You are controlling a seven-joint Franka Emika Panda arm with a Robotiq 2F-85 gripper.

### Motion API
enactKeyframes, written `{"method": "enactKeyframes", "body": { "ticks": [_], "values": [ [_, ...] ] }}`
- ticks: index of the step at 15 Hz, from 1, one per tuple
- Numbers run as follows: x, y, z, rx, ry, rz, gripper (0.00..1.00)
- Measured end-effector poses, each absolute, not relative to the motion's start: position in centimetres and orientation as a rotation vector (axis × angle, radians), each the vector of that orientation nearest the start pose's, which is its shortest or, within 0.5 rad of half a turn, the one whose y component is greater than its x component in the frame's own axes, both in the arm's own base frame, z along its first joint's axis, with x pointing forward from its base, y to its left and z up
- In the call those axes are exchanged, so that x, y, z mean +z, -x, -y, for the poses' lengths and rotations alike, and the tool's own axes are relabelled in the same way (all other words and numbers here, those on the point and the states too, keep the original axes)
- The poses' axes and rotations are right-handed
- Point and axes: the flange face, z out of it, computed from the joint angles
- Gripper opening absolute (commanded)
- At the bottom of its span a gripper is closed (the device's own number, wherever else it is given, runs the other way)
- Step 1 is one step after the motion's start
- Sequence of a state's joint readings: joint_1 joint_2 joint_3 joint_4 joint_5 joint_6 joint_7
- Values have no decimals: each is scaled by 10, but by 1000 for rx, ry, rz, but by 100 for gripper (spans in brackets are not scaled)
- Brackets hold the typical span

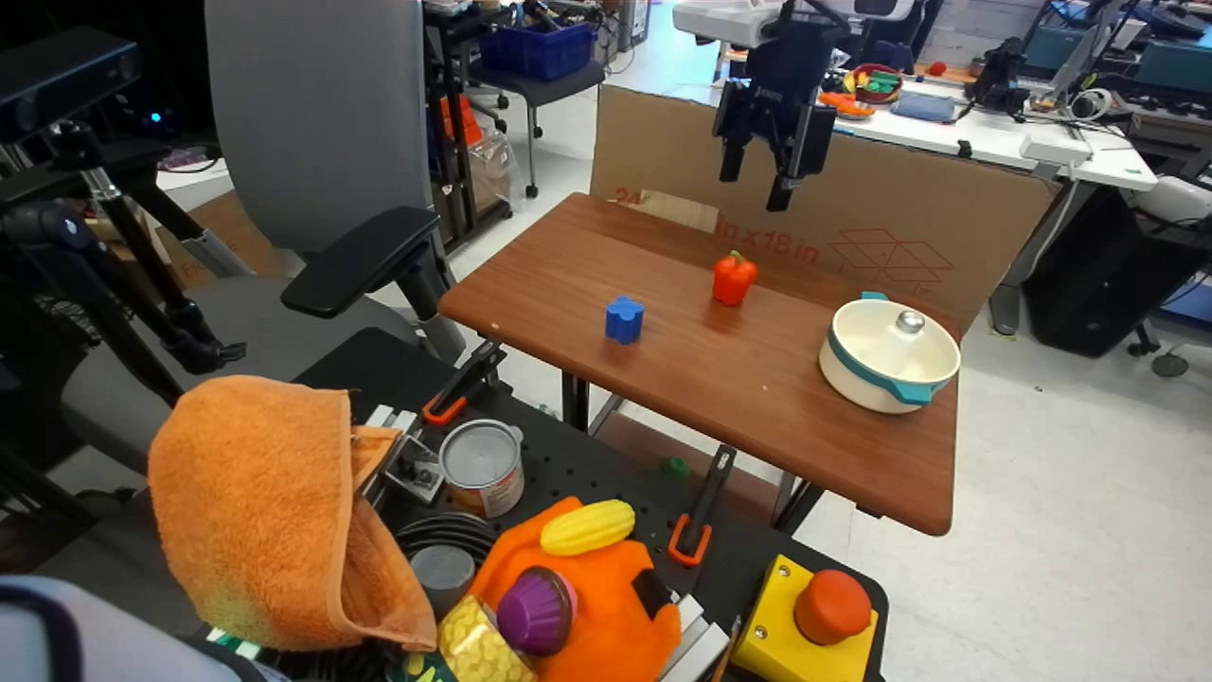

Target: Move the orange object to the left

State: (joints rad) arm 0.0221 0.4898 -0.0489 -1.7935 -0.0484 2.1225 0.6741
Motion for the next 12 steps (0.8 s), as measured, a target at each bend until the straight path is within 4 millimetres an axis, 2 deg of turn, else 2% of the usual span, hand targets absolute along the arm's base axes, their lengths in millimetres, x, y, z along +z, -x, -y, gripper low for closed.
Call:
{"method": "enactKeyframes", "body": {
  "ticks": [7, 12],
  "values": [
    [205, -652, 17, 434, 3098, -1111, 100],
    [176, -662, 17, 537, 3112, -1128, 100]
  ]
}}
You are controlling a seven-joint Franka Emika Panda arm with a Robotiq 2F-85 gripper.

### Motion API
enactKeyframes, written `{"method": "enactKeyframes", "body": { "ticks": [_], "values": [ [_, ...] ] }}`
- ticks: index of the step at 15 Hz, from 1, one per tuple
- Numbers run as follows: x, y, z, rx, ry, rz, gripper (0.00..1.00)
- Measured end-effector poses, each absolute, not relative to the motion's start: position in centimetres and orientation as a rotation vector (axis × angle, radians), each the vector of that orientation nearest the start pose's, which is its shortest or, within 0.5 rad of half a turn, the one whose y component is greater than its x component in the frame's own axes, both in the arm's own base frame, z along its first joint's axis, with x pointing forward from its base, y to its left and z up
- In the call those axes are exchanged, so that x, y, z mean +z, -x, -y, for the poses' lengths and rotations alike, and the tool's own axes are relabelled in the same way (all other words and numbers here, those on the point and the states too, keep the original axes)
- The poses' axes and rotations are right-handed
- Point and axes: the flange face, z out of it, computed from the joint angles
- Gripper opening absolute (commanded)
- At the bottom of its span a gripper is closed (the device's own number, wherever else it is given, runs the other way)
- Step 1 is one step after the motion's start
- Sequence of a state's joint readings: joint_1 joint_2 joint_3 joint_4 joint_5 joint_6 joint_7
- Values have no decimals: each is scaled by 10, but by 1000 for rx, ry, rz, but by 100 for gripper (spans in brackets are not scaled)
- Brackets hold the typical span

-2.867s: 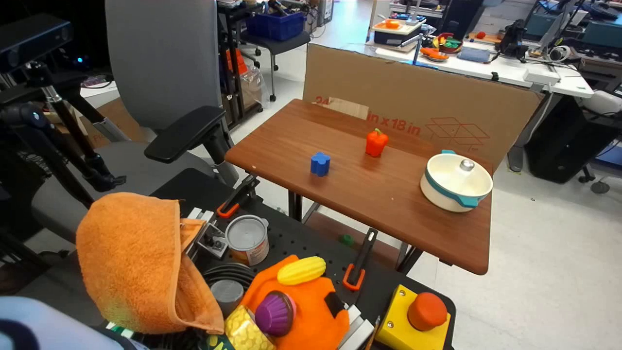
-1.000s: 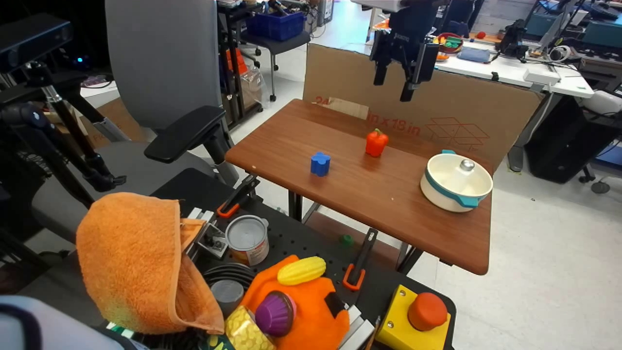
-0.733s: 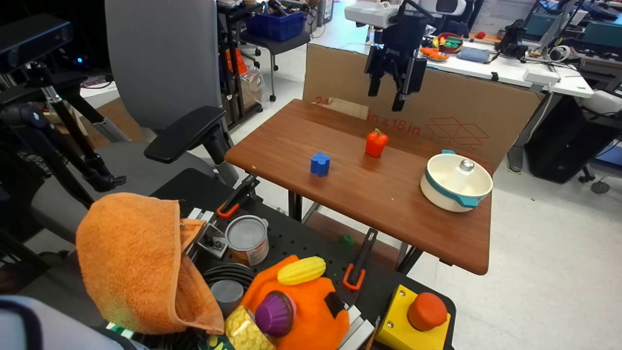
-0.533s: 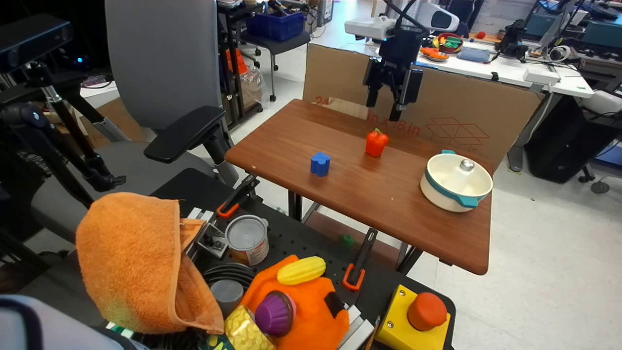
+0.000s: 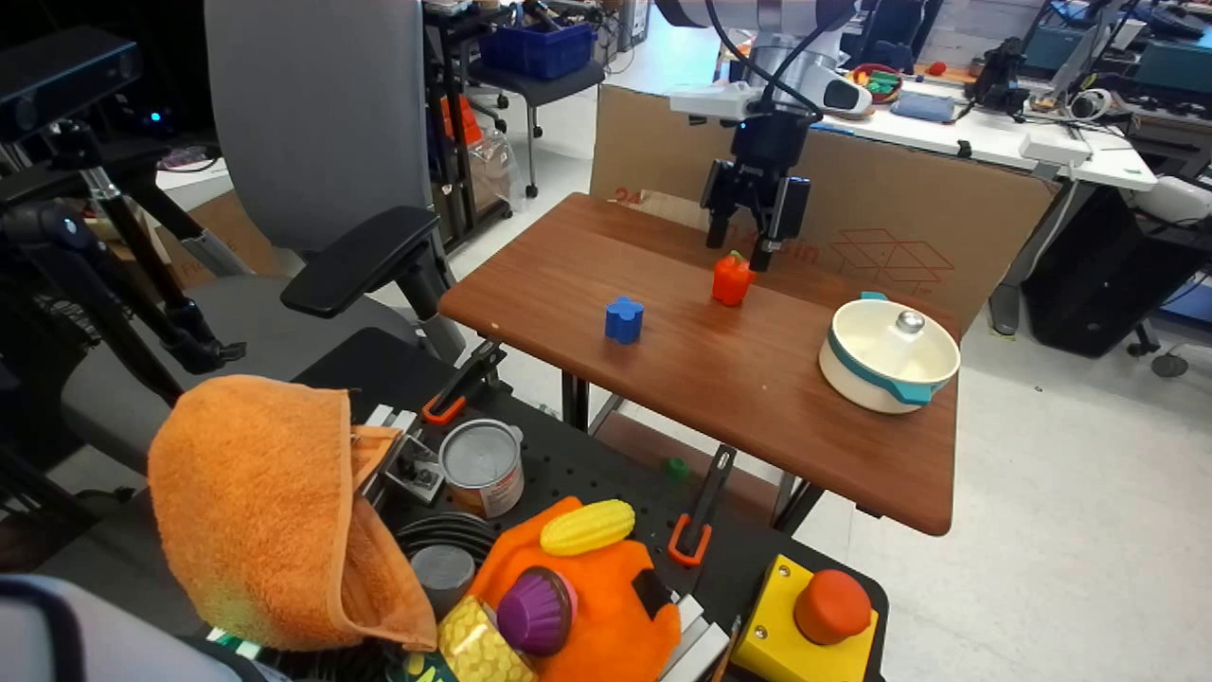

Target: Move the orange object to the left

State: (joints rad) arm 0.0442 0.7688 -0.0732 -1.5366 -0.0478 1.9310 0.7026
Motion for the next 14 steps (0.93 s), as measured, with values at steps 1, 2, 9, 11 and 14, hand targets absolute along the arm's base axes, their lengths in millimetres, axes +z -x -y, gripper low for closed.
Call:
{"method": "enactKeyframes", "body": {
  "ticks": [1, 2, 9, 11, 14],
  "values": [
    [172, -664, 18, 558, 3115, -1131, 100],
    [167, -665, 19, 577, 3117, -1136, 99],
    [133, -675, 27, 642, 3132, -1168, 36],
    [133, -678, 25, 647, 3135, -1165, 23],
    [143, -685, 23, 624, 3136, -1163, 21]
  ]
}}
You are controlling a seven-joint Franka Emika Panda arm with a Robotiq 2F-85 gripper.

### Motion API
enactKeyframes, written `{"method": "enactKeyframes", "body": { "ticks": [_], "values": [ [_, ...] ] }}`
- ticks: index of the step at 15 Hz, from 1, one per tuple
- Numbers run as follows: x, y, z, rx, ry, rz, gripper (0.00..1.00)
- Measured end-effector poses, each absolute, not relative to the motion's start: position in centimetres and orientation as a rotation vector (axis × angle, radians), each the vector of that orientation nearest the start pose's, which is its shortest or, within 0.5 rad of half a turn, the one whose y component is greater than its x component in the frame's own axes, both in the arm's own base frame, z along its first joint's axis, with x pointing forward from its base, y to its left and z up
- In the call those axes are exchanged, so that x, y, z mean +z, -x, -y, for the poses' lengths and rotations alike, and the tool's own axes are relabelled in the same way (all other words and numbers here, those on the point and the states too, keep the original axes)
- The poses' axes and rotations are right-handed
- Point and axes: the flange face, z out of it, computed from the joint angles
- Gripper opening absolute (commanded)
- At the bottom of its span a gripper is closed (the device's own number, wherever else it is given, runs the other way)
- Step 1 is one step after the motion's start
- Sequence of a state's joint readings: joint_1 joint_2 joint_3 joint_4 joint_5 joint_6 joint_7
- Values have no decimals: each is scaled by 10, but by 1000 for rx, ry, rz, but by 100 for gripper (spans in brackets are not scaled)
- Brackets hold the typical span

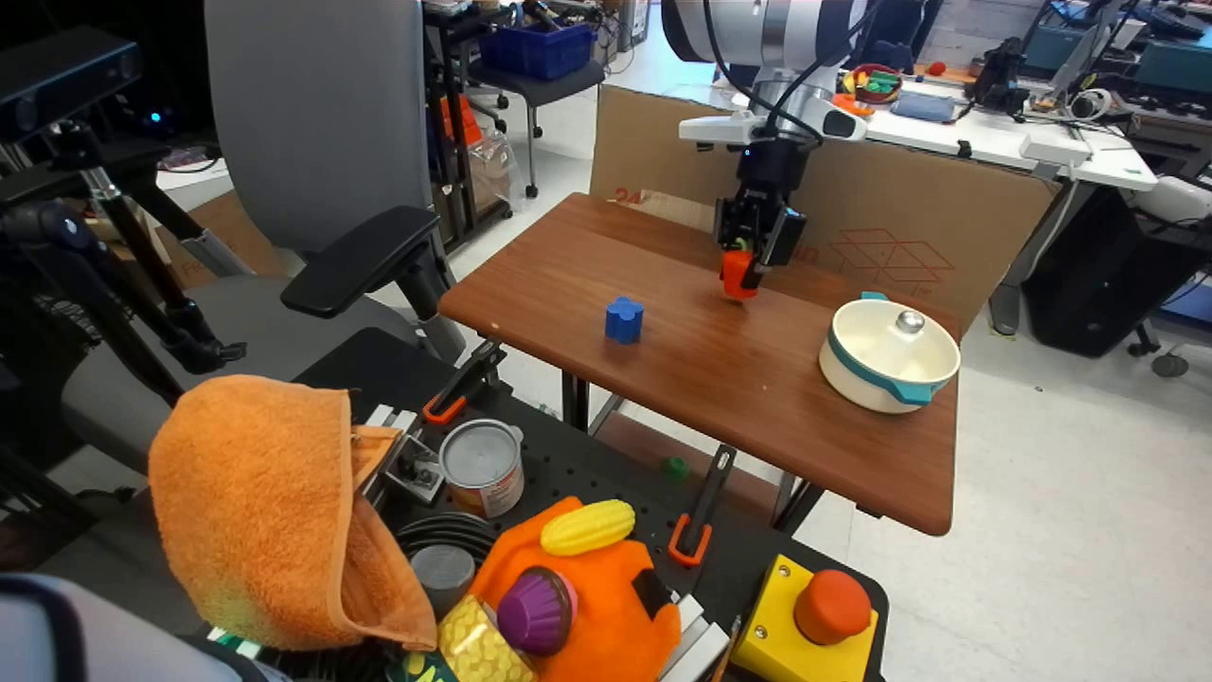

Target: Move the orange object to the left

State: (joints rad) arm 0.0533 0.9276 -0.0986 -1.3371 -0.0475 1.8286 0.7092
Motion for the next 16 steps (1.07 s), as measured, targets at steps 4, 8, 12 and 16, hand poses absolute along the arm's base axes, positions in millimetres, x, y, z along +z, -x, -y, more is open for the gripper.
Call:
{"method": "enactKeyframes", "body": {
  "ticks": [4, 8, 12, 16],
  "values": [
    [190, -701, -6, 474, 3151, -1090, 21],
    [244, -702, -84, 323, 3109, -931, 21],
    [246, -681, -157, 337, 3078, -786, 21],
    [208, -662, -174, 444, 3109, -710, 21]
  ]
}}
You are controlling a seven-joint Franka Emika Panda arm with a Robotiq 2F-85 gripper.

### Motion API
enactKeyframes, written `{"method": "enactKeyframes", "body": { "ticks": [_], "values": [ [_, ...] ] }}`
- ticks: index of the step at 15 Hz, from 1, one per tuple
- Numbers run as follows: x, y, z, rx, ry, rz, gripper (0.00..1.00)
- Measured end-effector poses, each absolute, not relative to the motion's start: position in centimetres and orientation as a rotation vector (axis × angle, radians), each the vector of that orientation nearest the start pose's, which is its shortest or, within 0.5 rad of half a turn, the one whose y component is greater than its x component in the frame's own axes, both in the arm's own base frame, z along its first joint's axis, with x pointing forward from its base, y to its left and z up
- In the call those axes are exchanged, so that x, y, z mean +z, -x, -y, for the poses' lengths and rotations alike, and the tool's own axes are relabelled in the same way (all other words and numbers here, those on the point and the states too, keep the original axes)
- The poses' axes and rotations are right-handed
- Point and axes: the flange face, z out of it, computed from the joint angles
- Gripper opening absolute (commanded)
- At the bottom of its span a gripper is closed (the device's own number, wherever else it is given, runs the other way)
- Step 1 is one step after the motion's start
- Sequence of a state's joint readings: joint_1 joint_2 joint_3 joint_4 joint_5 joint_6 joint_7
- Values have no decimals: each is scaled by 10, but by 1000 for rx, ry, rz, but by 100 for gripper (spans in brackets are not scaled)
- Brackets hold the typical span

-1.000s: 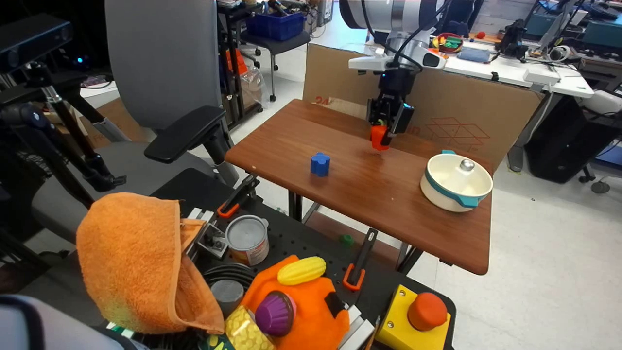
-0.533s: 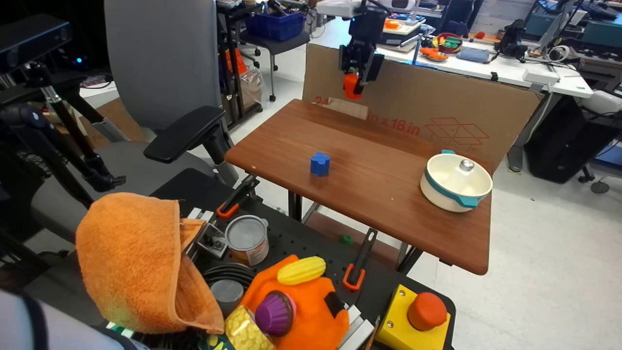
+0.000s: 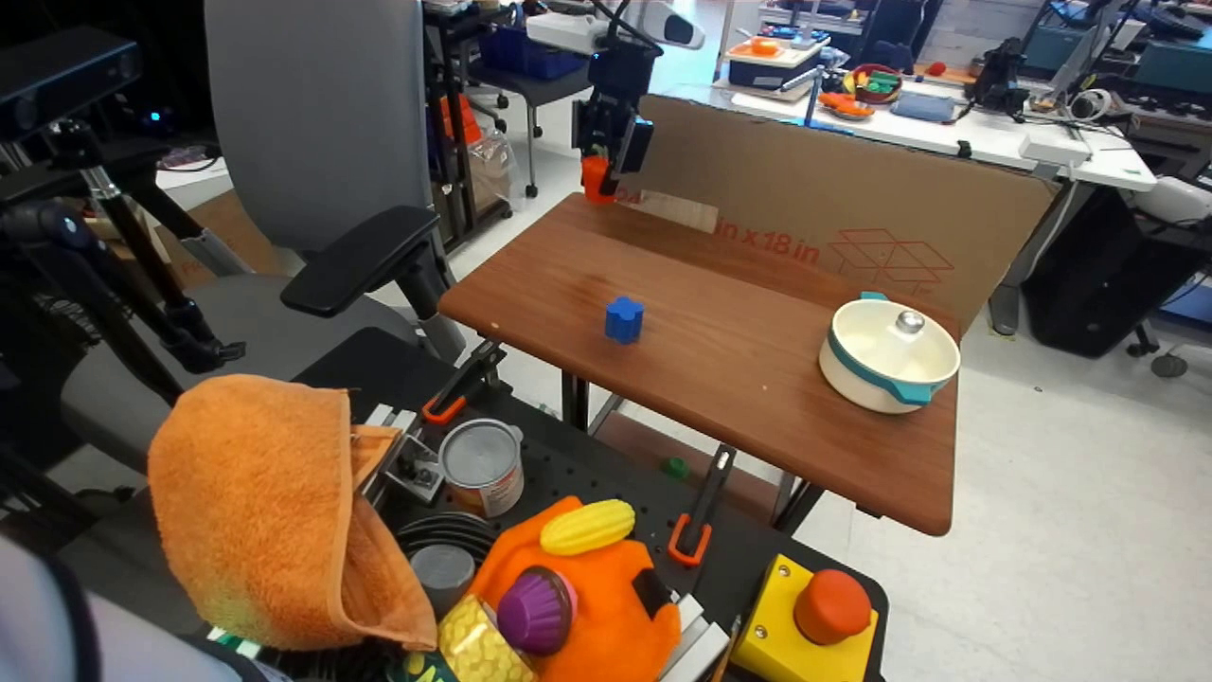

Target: Move the orange object to the left

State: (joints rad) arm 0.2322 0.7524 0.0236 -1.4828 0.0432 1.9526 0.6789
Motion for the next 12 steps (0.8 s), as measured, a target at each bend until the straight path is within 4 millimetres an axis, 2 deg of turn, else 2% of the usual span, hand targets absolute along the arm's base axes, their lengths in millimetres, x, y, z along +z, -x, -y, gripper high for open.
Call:
{"method": "enactKeyframes", "body": {
  "ticks": [6, 8, 10, 11, 12],
  "values": [
    [144, -645, -170, 597, 3136, -640, 21],
    [131, -641, -169, 627, 3139, -623, 21],
    [131, -641, -169, 627, 3140, -616, 21],
    [131, -641, -168, 627, 3140, -615, 59],
    [131, -641, -168, 627, 3141, -616, 73]
  ]
}}
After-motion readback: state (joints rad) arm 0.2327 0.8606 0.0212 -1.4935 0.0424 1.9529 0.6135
